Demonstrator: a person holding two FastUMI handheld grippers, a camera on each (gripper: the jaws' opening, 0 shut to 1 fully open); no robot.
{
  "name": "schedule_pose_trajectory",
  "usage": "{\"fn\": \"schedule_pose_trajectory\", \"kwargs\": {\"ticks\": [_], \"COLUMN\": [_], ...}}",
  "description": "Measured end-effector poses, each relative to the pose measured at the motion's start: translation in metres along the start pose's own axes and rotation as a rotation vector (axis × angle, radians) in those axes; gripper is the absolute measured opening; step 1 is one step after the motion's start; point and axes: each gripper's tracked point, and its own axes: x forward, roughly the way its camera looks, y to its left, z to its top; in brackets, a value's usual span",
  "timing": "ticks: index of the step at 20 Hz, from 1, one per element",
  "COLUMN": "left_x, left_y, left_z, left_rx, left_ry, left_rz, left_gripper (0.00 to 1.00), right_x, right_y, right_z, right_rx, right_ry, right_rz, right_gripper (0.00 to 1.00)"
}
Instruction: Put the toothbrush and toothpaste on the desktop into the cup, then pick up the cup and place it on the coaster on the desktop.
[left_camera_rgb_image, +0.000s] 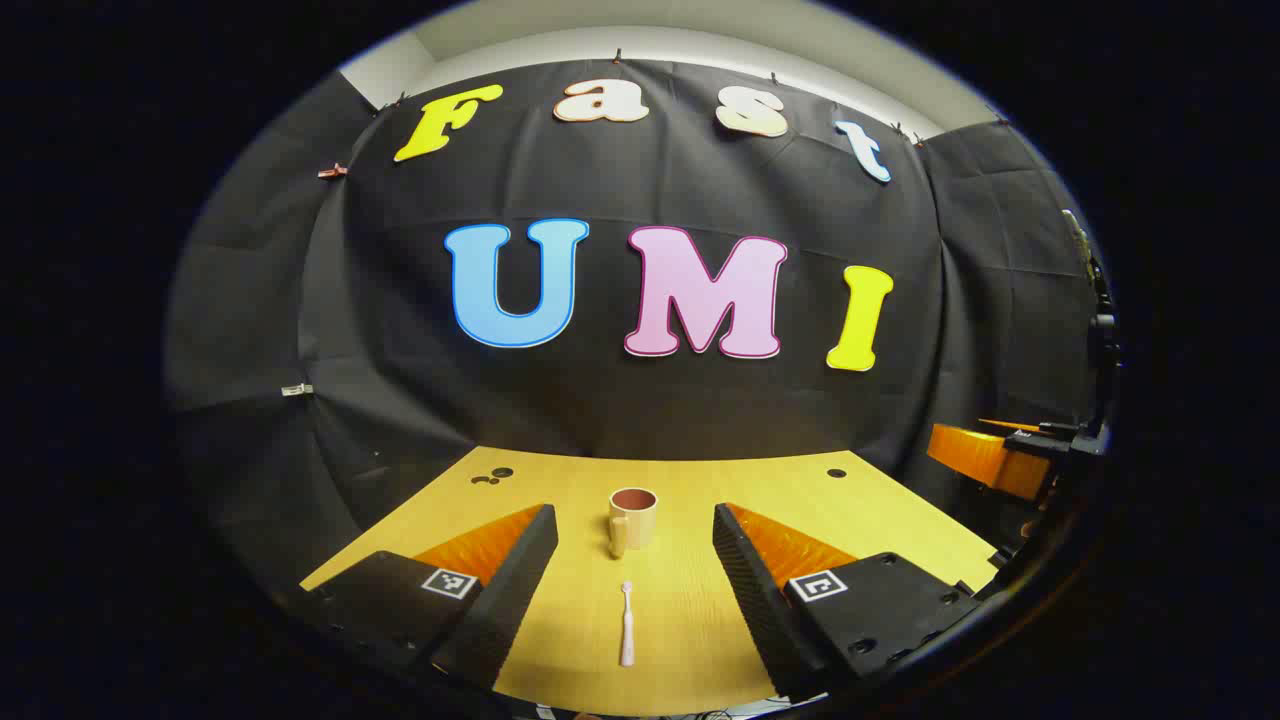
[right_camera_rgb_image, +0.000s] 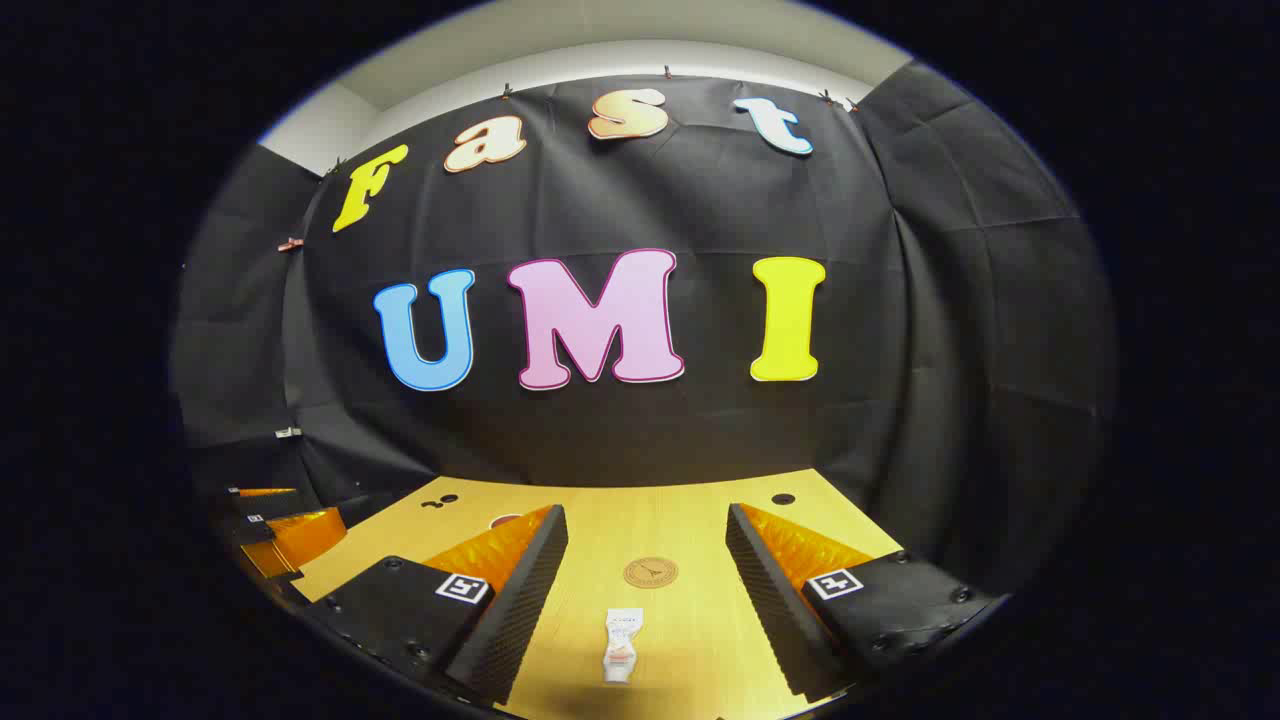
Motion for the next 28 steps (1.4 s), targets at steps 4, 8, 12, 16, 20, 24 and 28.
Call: {"fn": "schedule_pose_trajectory", "kwargs": {"ticks": [4, 8, 12, 16, 20, 24, 28], "left_x": [0.004, 0.005, 0.003, 0.003, 0.004, 0.007, 0.012], "left_y": [-0.009, -0.005, 0.006, 0.014, 0.021, 0.028, 0.034], "left_z": [-0.001, -0.002, -0.004, -0.008, -0.011, -0.017, -0.025], "left_rx": [0.004, 0.005, -0.004, -0.007, -0.010, -0.017, -0.023], "left_ry": [0.005, 0.005, 0.004, 0.007, 0.012, 0.026, 0.049], "left_rz": [-0.003, 0.028, 0.064, 0.095, 0.116, 0.134, 0.155], "left_gripper": [0.98, 0.98, 0.97, 0.98, 0.98, 0.98, 0.98], "right_x": [0.008, 0.016, 0.023, 0.031, 0.039, 0.045, 0.053], "right_y": [-0.019, -0.022, -0.014, -0.005, 0.002, 0.011, 0.013], "right_z": [-0.003, -0.008, -0.017, -0.024, -0.033, -0.044, -0.065], "right_rx": [-0.012, 0.003, 0.009, 0.006, 0.007, 0.020, 0.015], "right_ry": [0.010, 0.026, 0.053, 0.078, 0.110, 0.151, 0.231], "right_rz": [-0.022, -0.010, 0.022, 0.050, 0.073, 0.100, 0.102], "right_gripper": [0.98, 0.98, 0.98, 0.98, 0.98, 0.98, 0.98]}}
